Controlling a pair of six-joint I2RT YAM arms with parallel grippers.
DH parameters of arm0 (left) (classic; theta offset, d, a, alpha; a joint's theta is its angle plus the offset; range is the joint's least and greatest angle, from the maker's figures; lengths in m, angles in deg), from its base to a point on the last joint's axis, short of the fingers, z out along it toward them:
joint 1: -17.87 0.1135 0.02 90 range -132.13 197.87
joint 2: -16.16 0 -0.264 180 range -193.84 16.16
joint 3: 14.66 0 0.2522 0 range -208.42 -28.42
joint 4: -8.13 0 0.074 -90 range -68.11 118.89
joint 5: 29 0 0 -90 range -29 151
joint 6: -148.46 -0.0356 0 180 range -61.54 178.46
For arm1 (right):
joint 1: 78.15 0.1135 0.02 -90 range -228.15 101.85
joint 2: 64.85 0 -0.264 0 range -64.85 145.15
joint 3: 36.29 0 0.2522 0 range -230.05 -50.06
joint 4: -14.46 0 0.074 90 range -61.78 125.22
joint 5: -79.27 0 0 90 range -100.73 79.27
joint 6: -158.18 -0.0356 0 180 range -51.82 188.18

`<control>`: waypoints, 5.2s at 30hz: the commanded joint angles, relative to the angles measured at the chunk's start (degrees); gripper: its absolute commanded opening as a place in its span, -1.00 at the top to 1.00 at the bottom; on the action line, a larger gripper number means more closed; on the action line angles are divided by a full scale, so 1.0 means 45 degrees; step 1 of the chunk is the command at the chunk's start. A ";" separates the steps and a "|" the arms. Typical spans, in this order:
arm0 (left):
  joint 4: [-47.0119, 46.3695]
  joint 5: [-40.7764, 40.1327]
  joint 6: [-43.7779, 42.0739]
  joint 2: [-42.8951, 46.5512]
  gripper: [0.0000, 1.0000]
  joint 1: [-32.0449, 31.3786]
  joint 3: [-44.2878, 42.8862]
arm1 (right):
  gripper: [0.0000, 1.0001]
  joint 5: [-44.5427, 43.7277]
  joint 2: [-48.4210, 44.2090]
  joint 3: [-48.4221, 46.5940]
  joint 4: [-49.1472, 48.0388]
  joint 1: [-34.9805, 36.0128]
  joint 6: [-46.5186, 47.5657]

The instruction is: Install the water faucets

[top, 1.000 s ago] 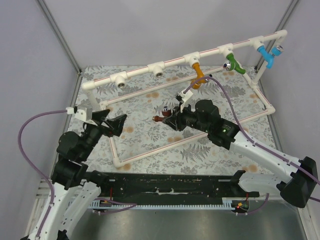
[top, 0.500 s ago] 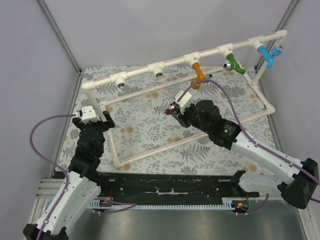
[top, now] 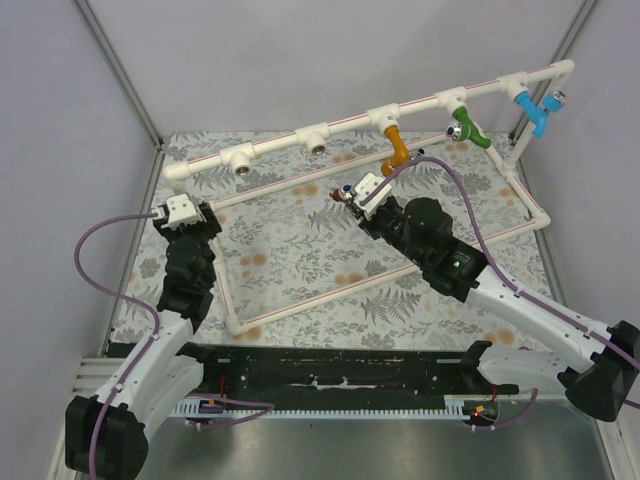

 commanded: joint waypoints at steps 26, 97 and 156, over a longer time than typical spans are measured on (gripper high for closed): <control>0.1652 0.1875 0.0889 0.0834 0.96 0.0112 -0.0626 | 1.00 -0.3756 0.4746 0.1674 -1.6629 0.3666 1.9067; 0.1554 0.1641 0.0284 0.1107 0.96 -0.0610 -0.0528 | 1.00 -0.6549 0.4458 0.0014 -1.0081 0.3588 1.8449; 0.1144 0.0997 -0.0477 0.1263 0.96 -0.1215 -0.0216 | 1.00 -0.6960 0.4672 -0.2291 -0.3046 0.1948 -0.5843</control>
